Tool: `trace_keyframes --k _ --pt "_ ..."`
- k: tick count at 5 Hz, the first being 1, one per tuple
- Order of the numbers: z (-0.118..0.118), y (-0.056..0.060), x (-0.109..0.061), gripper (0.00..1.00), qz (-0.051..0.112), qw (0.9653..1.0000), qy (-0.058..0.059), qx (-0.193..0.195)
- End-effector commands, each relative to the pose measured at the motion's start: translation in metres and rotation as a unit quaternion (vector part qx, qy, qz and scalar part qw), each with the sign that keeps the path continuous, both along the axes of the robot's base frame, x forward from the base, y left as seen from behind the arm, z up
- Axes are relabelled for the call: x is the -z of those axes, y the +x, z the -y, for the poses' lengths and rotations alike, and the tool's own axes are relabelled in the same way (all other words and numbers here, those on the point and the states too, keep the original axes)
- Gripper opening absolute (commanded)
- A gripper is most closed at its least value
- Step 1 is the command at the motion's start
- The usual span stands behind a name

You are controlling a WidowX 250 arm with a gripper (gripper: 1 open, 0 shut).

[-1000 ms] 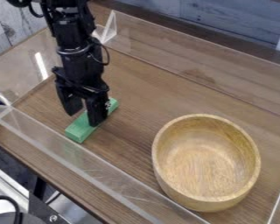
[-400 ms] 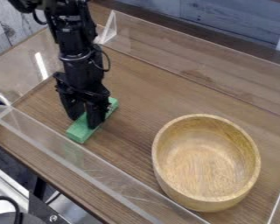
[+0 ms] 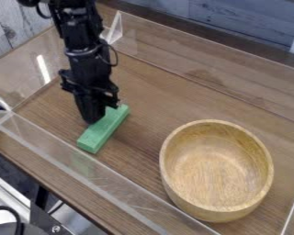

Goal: Put the green block in the brown bowl

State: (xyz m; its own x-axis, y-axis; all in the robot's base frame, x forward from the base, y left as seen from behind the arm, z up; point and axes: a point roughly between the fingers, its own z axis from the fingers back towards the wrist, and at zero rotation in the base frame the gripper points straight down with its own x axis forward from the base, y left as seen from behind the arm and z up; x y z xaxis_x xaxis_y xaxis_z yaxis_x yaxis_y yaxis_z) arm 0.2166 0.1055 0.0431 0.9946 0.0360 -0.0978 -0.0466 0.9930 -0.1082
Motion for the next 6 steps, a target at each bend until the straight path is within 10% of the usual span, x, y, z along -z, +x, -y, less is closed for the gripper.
trace_keyframes --k 1,3,4,6 --pt "-0.007 0.018 -0.033 0.0 0.045 0.9989 0.006 -0.008" --pt "-0.007 0.033 -0.06 0.0 0.072 0.9973 0.002 -0.016" --pt "-0.007 0.029 -0.054 1.0 0.065 0.9978 0.003 -0.012" --pt "-0.006 0.02 -0.044 1.0 0.053 0.9986 0.006 -0.005"
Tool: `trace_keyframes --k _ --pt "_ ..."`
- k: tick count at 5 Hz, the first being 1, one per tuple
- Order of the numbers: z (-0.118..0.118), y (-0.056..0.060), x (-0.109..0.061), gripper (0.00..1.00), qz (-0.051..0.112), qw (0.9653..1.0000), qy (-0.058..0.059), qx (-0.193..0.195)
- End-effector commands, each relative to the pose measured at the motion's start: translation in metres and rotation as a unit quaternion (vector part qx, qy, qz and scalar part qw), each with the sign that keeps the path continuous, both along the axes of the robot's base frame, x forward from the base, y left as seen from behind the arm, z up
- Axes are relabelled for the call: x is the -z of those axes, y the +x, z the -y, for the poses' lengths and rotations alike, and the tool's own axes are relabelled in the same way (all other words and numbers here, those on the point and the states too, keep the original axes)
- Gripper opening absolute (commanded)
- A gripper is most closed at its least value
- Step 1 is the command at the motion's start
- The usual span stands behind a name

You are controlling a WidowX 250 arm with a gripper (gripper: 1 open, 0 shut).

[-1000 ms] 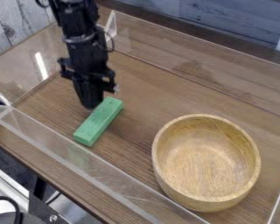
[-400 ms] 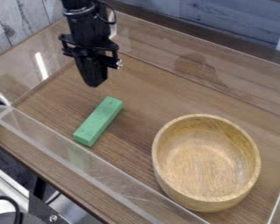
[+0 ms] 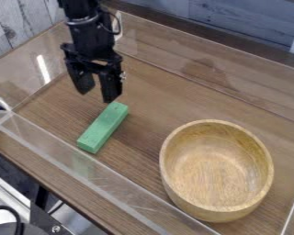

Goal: Put the green block in the brown bowl

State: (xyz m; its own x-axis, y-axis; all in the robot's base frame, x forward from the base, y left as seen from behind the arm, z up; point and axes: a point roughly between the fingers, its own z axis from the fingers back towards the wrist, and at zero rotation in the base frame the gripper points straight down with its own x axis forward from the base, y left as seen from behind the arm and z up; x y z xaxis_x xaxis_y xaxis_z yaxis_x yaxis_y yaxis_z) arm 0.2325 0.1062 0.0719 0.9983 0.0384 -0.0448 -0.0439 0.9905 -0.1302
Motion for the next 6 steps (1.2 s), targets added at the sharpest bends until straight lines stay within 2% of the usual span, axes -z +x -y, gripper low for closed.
trace_keyframes --k 1,3,6 --pt "-0.004 -0.003 -0.005 1.0 0.021 0.9996 0.018 0.0" --pt "-0.003 -0.007 0.013 1.0 0.011 0.9997 0.024 0.002" --pt "-0.002 -0.006 0.04 1.0 -0.009 0.9995 0.031 -0.001"
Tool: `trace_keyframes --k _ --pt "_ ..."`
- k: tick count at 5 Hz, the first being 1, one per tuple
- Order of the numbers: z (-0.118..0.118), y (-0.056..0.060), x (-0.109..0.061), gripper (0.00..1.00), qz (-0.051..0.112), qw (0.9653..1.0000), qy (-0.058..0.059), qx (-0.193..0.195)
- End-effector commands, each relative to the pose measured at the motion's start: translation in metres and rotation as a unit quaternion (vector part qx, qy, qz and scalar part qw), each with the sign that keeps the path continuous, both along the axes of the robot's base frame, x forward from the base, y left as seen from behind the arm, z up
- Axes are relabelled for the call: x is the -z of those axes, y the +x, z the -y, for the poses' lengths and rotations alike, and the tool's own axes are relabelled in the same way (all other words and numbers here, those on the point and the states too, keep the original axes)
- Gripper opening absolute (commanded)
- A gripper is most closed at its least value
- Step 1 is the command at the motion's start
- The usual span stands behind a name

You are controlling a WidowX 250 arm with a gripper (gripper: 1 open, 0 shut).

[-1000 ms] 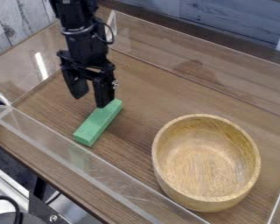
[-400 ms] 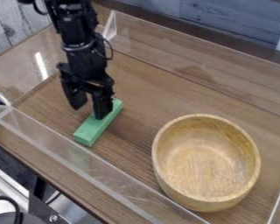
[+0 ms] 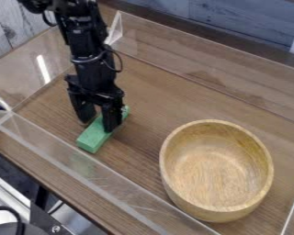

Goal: Put the green block in the brown bowl

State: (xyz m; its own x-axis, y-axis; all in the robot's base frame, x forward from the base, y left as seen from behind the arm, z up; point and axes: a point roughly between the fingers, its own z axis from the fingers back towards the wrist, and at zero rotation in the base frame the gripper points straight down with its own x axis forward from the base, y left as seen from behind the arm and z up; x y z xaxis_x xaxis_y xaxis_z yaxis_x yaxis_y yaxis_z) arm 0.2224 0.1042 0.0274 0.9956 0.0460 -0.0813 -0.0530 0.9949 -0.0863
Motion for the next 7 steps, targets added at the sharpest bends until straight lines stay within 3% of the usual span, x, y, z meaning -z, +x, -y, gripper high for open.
trace_keyframes --k 1,4,5,6,7 --pt "-0.005 0.006 -0.001 0.0 0.01 0.9999 0.008 -0.002" --pt "-0.004 0.022 -0.034 0.0 0.033 0.9993 0.0 -0.016" --pt "-0.001 0.036 -0.055 0.0 0.054 0.9983 -0.002 -0.02" --pt "0.016 0.051 -0.081 0.0 0.07 0.9974 -0.004 -0.018" --pt "0.038 0.054 -0.1 0.0 0.077 0.997 -0.011 -0.007"
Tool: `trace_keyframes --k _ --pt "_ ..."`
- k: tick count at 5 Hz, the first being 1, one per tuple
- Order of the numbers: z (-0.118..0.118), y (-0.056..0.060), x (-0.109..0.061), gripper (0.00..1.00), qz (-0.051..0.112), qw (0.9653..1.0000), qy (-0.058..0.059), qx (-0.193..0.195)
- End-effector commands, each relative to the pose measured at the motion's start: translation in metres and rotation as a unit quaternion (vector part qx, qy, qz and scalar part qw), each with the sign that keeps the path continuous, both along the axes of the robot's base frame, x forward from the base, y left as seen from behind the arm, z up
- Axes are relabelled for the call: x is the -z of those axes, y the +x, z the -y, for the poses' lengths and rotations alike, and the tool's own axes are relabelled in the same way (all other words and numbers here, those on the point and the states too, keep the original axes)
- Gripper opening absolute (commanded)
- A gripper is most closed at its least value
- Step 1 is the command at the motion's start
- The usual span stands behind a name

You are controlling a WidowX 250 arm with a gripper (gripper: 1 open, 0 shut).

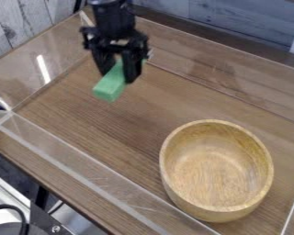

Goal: Put the green block in the brown bowl

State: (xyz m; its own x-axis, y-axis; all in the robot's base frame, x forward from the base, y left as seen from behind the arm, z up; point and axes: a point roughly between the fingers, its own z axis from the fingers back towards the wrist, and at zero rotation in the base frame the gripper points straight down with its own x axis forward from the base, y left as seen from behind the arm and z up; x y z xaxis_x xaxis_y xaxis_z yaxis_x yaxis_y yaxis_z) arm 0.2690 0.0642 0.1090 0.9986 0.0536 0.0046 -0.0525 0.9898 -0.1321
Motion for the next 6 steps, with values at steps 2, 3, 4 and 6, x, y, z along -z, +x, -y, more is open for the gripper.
trace_keyframes --k 2,3,4,6 --pt "0.0 -0.011 0.015 0.0 0.01 0.9997 0.017 0.015" --pt "-0.007 -0.007 0.022 0.0 0.011 0.9996 0.02 0.014" --pt "-0.012 0.0 0.029 0.0 0.012 0.9996 0.022 0.012" --pt "-0.023 0.011 0.043 0.0 0.014 0.9995 0.027 0.006"
